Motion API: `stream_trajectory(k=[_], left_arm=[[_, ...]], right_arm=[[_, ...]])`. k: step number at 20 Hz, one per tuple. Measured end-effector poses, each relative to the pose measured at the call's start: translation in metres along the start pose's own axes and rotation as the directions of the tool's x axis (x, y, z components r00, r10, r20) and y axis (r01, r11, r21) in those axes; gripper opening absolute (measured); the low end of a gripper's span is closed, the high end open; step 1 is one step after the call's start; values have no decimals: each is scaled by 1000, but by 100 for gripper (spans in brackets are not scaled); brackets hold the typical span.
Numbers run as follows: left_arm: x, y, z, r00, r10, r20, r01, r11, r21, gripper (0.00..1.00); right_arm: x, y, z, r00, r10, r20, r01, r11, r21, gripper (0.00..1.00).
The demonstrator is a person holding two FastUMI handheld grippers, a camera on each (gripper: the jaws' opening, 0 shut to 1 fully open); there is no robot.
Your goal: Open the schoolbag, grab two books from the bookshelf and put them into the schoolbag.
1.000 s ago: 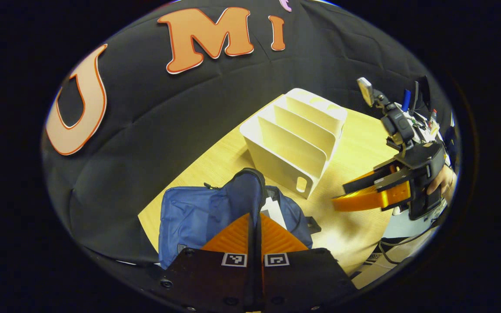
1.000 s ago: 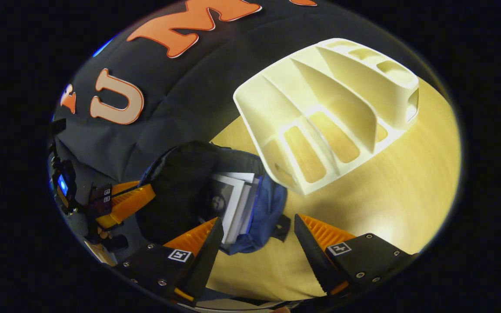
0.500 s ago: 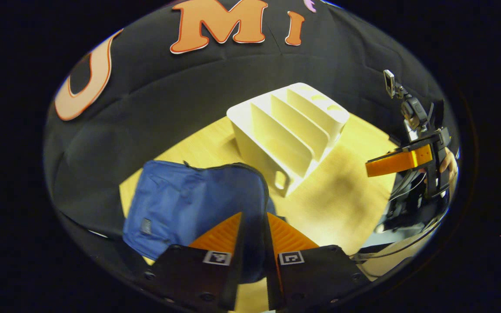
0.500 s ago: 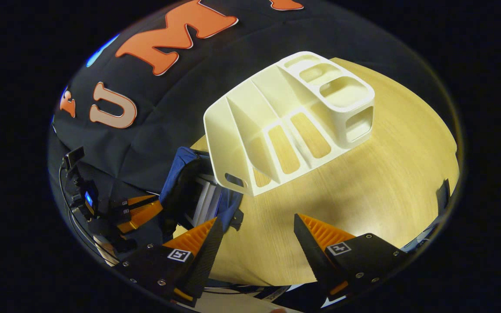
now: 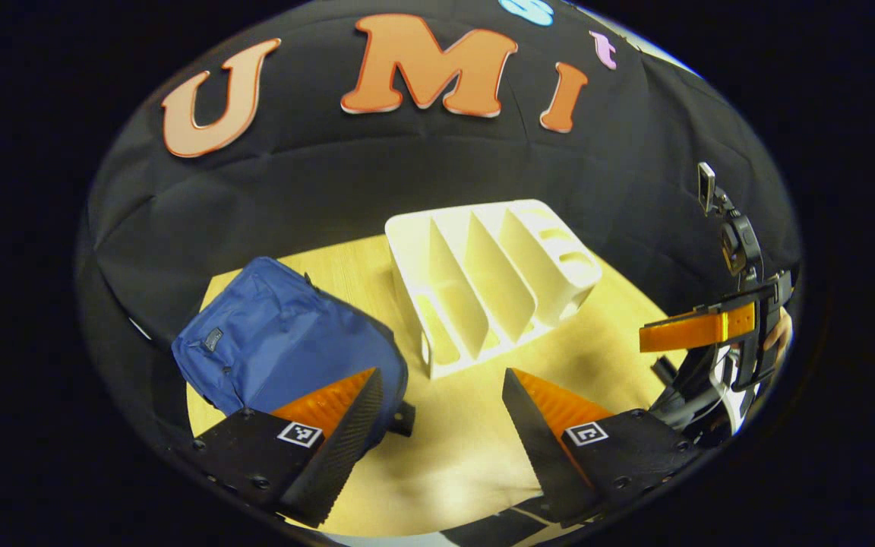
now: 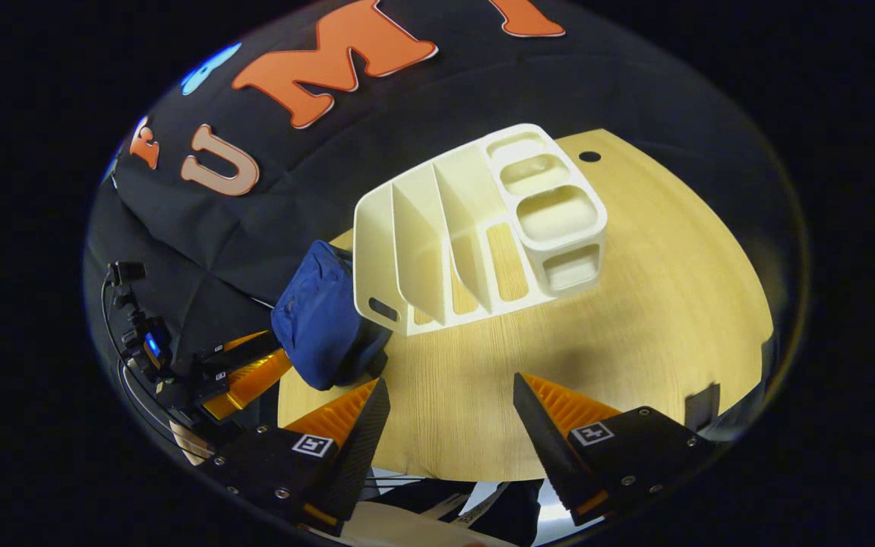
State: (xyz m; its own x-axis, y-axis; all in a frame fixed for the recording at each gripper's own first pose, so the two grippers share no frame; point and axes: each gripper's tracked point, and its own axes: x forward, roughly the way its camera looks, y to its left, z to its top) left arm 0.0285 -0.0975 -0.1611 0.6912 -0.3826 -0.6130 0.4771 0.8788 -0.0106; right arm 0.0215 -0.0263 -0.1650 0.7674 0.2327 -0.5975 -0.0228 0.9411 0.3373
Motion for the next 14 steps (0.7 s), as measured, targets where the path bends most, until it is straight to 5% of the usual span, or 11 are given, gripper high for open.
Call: stream_trajectory(k=[2, 4, 7, 10, 12, 13, 14], left_arm=[[-17, -16, 36, 988, 17, 152, -15, 1000, -13, 100], [-37, -22, 60, 955, 32, 294, -28, 999, -17, 100], [-55, -19, 83, 881, 71, 468, -70, 997, -18, 99], [-60, -20, 100, 760, 85, 645, -92, 995, -23, 99], [-59, -21, 97, 719, 97, 688, -115, 993, -19, 99], [-56, -24, 95, 716, 84, 693, -107, 994, -11, 99], [-60, -23, 97, 719, 85, 690, -102, 995, -16, 99]], right_arm=[[-28, -1, 32, 992, -23, 126, 34, 996, -83, 97], [-66, 7, 70, 951, -34, 309, 98, 976, -192, 98], [-135, 27, 114, 807, 29, 590, 173, 943, -284, 97], [-174, 33, 122, 599, 44, 800, 251, 938, -239, 100], [-172, 38, 123, 481, 46, 876, 303, 929, -215, 96], [-167, 44, 120, 463, 75, 883, 270, 937, -221, 100], [-161, 43, 113, 495, 79, 865, 225, 950, -215, 83]])
